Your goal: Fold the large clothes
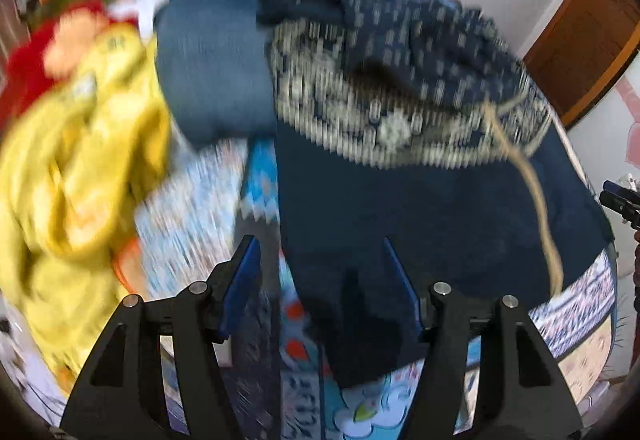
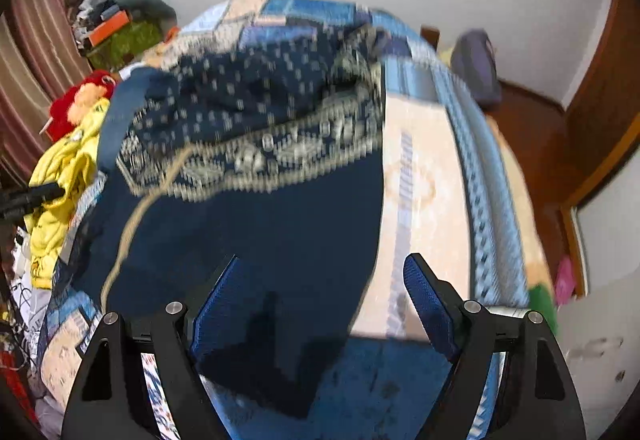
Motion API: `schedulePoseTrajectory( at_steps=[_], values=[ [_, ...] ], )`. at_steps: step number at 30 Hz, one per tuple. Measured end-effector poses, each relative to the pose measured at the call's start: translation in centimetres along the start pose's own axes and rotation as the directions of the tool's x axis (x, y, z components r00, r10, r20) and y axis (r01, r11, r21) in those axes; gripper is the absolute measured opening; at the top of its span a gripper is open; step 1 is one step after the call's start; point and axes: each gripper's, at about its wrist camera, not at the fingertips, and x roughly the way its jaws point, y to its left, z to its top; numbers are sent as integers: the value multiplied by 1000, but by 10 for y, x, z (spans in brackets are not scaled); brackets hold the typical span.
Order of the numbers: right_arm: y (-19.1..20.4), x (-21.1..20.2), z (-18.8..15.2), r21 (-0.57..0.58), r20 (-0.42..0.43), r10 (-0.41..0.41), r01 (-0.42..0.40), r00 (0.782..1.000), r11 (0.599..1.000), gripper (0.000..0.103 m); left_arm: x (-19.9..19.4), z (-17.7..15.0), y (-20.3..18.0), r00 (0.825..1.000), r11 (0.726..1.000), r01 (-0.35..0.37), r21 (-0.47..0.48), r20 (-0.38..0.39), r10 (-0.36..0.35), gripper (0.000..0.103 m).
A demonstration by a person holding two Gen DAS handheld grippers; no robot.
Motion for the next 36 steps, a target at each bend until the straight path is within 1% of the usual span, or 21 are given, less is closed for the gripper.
schedulePoseTrajectory(
  at_steps=[1,3,6,7,9,10,11,12,13,14,15,16,17,18,19,22,25,27,29,32,36],
  values=[
    [-1,4,-3,12,-17,12,-11,1000,1000,81,6,-7,1,1000,1000,15,-18,-17,-15,62],
    [-4,13,-13,41,-52,44,-42,998,998,81,20,-21,4,994,995,78,-68,-65,-83,62],
    [-9,24,-24,106,-71,97,-89,993,990,81,37,-33,3,984,986,123,-114,-113,-136,62],
    [-12,25,-26,134,-64,114,-105,991,985,81,40,-35,3,982,984,130,-123,-119,-145,62],
    [-16,28,-28,175,-65,150,-137,987,975,81,42,-40,2,985,980,132,-147,-91,-146,61],
    [-17,29,-28,182,-63,158,-144,985,973,81,41,-40,2,985,978,139,-156,-80,-152,50],
    [-17,30,-29,187,-58,166,-152,985,970,78,41,-40,2,983,973,158,-169,-72,-172,37],
    [-15,30,-30,177,-51,174,-162,984,971,75,43,-41,2,983,971,157,-181,-69,-171,33],
    [-12,30,-31,166,-46,178,-168,983,972,67,44,-39,3,983,970,157,-185,-69,-172,23],
    [-9,30,-31,156,-42,192,-183,981,971,56,45,-39,2,980,968,170,-185,-72,-186,19],
    [-7,30,-30,155,-42,202,-194,978,969,51,45,-37,3,978,966,177,-187,-73,-193,17],
    [-6,30,-28,152,-42,212,-204,976,967,41,45,-35,1,976,965,188,-185,-74,-204,12],
    [-4,30,-27,151,-42,227,-219,973,964,31,44,-33,-1,976,966,190,-175,-74,-206,12],
    [-4,30,-26,154,-43,239,-230,970,961,26,40,-31,-6,979,972,178,-152,-68,-190,11],
    [-3,29,-24,154,-42,251,-242,967,958,18,37,-28,-8,982,976,170,-133,-59,-179,11],
    [2,23,-18,128,-18,245,-241,969,962,14,12,-14,-20,986,983,168,-78,17,-167,11],
    [2,11,-7,108,23,256,-257,966,960,13,-17,8,-23,979,982,181,-50,100,-176,10],
    [1,2,4,101,47,274,-277,961,955,13,-40,27,-29,969,982,187,-28,168,-180,10],
    [2,-5,19,87,65,290,-295,955,951,13,-59,45,-30,955,979,203,-11,224,-196,10],
    [6,-16,51,37,94,279,-283,956,958,13,-83,78,-36,929,978,205,27,311,-203,10],
    [8,-22,102,9,143,267,-271,953,963,13,-94,129,-41,903,979,197,59,379,-204,10]
  ],
)
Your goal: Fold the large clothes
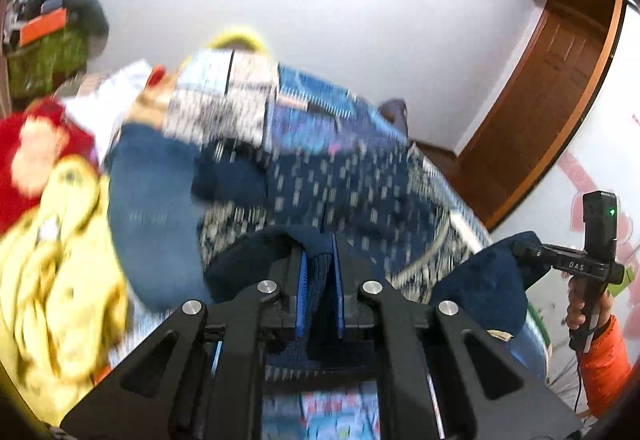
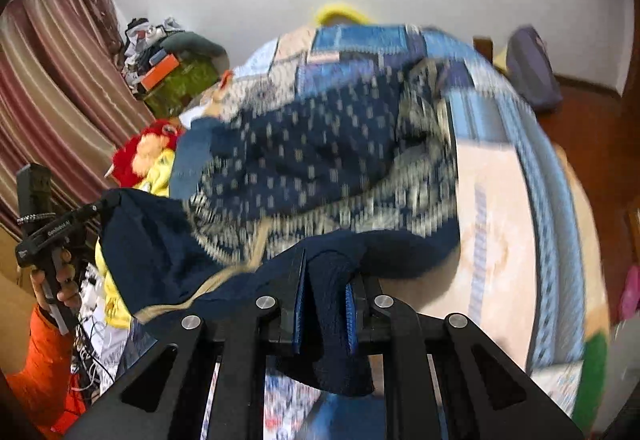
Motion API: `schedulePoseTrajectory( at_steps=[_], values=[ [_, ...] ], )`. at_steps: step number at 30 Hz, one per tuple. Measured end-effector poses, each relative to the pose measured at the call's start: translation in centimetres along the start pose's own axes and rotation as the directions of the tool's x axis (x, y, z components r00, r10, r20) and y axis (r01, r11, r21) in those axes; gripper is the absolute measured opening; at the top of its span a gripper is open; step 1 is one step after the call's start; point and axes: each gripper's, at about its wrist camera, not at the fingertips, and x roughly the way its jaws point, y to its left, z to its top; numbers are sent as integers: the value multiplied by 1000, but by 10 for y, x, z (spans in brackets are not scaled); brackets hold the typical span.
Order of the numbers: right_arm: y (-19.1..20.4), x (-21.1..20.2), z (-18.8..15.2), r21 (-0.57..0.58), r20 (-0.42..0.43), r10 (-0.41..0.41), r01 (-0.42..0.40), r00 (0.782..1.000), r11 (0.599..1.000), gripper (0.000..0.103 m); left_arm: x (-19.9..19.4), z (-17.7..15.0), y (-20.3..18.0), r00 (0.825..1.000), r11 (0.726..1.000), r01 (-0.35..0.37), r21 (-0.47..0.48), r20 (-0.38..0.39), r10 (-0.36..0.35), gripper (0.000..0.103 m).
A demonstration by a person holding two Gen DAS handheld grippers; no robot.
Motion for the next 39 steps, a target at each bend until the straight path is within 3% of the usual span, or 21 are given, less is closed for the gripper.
schedulePoseTrajectory(
  at_steps=[4,7,10,15,18,21,26,28,30,31,32,34,36,39],
  values=[
    [-4,13,52,-3,44,-6,6,999,1000,13,31,48,0,998,999,-42,25,48,41,10],
    [-13,31,93,11,72,-24,23,997,1000,13,64,81,11,996,998,-63,-16,64,64,10],
    [-33,58,135,54,83,-42,37,996,998,13,113,106,33,989,988,-136,-67,50,140,10],
    [-78,130,177,141,22,-87,83,996,986,13,196,109,86,971,957,-237,-166,-57,231,10],
    [-103,179,180,182,-43,-110,116,993,977,13,243,93,116,956,934,-276,-227,-164,243,10],
    [-117,208,175,190,-62,-137,147,989,971,13,273,79,130,940,930,-299,-213,-236,248,12],
    [-120,189,179,190,17,-174,168,985,967,13,266,86,116,925,937,-332,-108,-232,301,16],
    [-112,170,184,145,69,-272,260,960,955,14,251,98,103,925,940,-336,-63,-212,316,18],
    [-100,142,191,100,148,-361,349,921,932,14,234,111,92,934,946,-322,-40,-180,310,22],
    [-95,133,194,81,160,-358,349,920,934,14,222,118,85,936,945,-326,-24,-149,319,34],
    [-89,127,197,58,161,-339,334,927,941,14,212,124,78,933,939,-344,-7,-112,341,53],
    [-73,115,199,-1,155,-300,304,941,953,14,189,132,64,930,930,-367,20,-25,368,67],
    [-53,109,195,-61,161,-265,278,951,959,14,176,135,53,931,930,-364,44,7,364,67],
    [-21,111,180,-141,138,-193,212,971,967,14,170,126,40,955,954,-292,66,-23,294,69]
  ],
)
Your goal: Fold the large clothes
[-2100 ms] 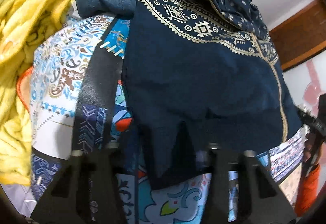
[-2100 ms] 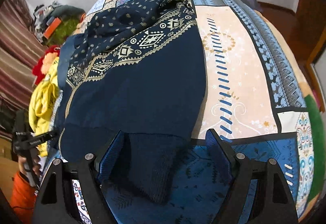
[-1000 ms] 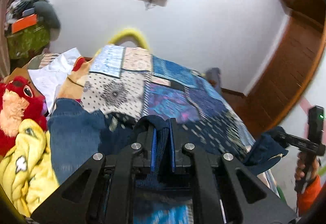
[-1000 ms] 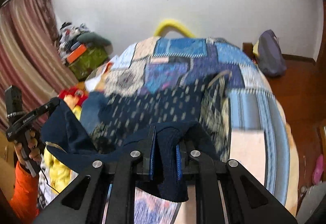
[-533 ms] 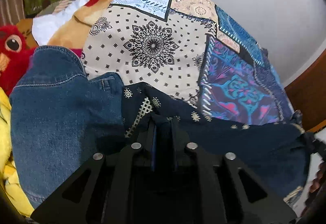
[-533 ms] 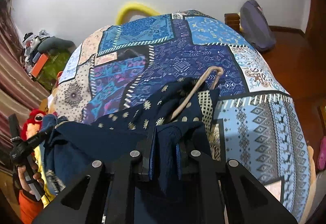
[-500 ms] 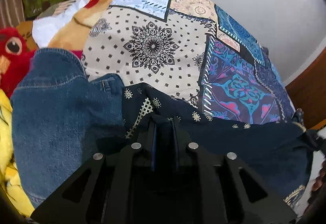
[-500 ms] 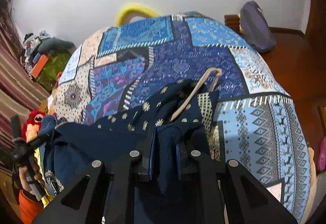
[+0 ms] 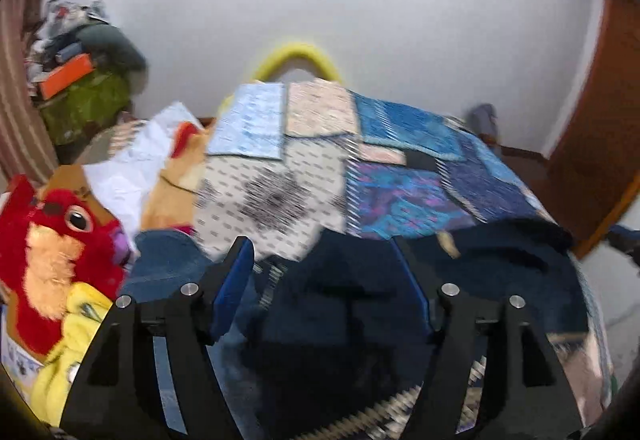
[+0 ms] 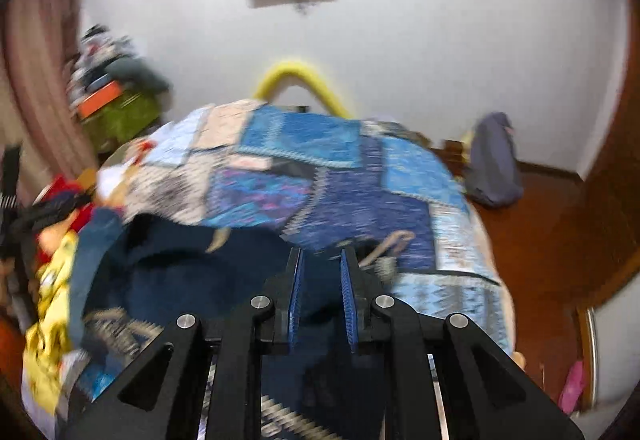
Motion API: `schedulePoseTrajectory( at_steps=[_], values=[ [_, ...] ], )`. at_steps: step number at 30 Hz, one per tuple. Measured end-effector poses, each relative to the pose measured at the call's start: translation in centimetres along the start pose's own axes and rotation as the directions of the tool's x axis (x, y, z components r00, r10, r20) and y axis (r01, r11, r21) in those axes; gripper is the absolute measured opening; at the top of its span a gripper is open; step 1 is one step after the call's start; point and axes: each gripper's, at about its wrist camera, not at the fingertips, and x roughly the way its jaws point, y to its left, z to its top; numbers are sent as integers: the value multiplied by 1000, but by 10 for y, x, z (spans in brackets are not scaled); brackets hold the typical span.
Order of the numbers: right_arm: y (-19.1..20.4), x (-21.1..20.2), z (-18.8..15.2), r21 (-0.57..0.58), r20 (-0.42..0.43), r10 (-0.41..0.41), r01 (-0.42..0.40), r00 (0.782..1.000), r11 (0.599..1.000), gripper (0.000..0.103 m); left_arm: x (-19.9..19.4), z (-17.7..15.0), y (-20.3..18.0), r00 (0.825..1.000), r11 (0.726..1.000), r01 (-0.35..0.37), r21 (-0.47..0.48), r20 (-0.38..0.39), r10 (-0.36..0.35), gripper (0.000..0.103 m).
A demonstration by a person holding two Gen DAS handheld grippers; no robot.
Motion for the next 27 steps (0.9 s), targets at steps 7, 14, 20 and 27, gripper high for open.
schedulePoseTrajectory(
  at_steps=[7,14,20,27],
  values=[
    [84,33,-44,-128,-111,119,-133,987,983,14,34,-61,-39,978,989,128,79,-178,-112,70],
    [96,104,-99,-237,-258,-34,-29,965,971,14,65,-113,-37,975,986,66,154,-218,-31,81],
    [60,87,-120,-243,-211,-86,33,974,969,15,43,-131,-18,987,972,3,236,-158,35,82],
    [4,63,-137,-199,-190,-250,212,950,957,74,36,-155,31,969,981,-122,151,-197,151,83]
  ],
)
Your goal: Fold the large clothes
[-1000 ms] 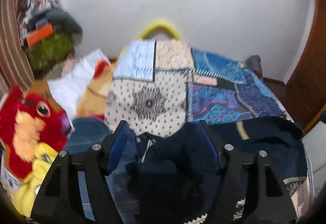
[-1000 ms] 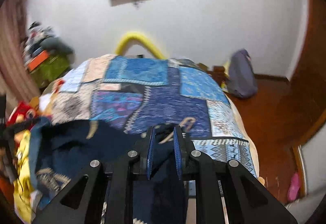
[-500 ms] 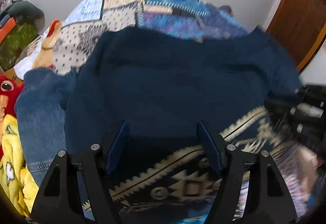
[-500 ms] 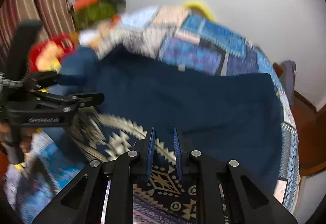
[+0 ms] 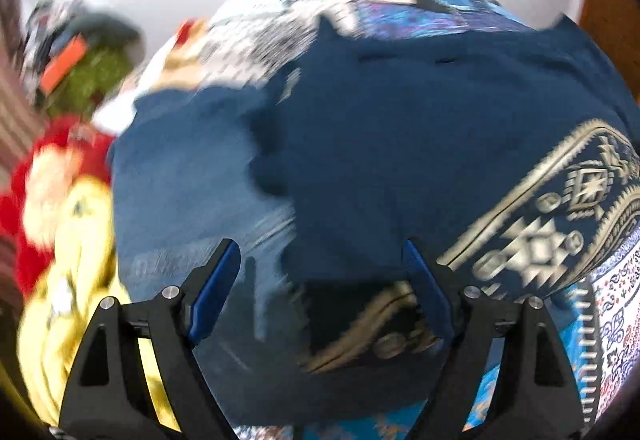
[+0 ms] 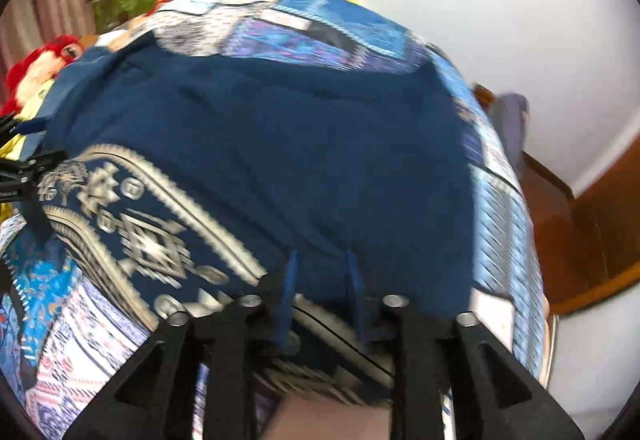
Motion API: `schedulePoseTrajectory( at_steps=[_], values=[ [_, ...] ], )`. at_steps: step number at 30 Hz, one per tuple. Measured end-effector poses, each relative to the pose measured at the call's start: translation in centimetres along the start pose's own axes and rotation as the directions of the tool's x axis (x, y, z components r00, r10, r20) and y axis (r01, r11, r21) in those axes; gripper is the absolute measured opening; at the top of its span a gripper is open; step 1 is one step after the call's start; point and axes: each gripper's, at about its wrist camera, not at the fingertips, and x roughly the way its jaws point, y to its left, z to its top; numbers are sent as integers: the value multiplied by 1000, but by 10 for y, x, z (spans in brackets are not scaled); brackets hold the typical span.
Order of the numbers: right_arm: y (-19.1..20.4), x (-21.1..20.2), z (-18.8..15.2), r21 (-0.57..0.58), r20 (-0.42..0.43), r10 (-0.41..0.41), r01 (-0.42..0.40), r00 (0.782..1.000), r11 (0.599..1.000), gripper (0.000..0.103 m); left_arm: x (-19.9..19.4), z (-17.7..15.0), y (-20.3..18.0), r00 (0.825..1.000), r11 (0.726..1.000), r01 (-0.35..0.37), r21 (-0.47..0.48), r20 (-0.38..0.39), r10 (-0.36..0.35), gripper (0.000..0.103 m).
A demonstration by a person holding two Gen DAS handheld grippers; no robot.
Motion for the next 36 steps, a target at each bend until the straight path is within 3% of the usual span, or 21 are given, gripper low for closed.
schedulePoseTrajectory(
  at_steps=[1,5,8,12,16,19,23,29,30,34,36],
  values=[
    [-12,-2,-7,28,12,-57,57,998,998,102,-2,-4,11,1000,999,11,-40,-4,-11,83],
    [-62,-1,-40,172,-85,-22,36,996,984,102,-23,-18,50,1000,986,-9,-167,6,10,83],
    [-81,-20,-55,247,-78,27,-7,997,969,102,-39,-22,63,999,974,-50,-222,9,53,83],
    [-85,-58,-55,284,-12,52,-47,999,958,102,-64,-27,64,998,957,42,-286,53,-28,83],
    [-70,-82,-38,262,55,98,-110,994,959,102,-74,-30,50,980,917,198,-347,90,-178,84],
    [-45,-96,-26,230,97,125,-144,987,962,102,-70,-34,34,950,870,311,-384,97,-297,84],
    [-18,-107,-17,191,125,135,-158,983,969,102,-45,-43,16,868,751,470,-464,90,-488,84],
    [16,-89,-7,133,108,166,-179,980,975,102,-3,-49,2,788,616,551,-563,108,-606,83],
    [18,-83,-6,129,103,168,-181,980,975,102,5,-47,3,783,600,558,-573,126,-609,83],
    [27,-66,-1,132,83,181,-191,980,973,102,13,-33,10,826,634,551,-542,244,-509,83],
    [29,-58,4,147,74,192,-201,979,968,102,18,-26,12,835,633,545,-550,288,-469,77]
  ],
)
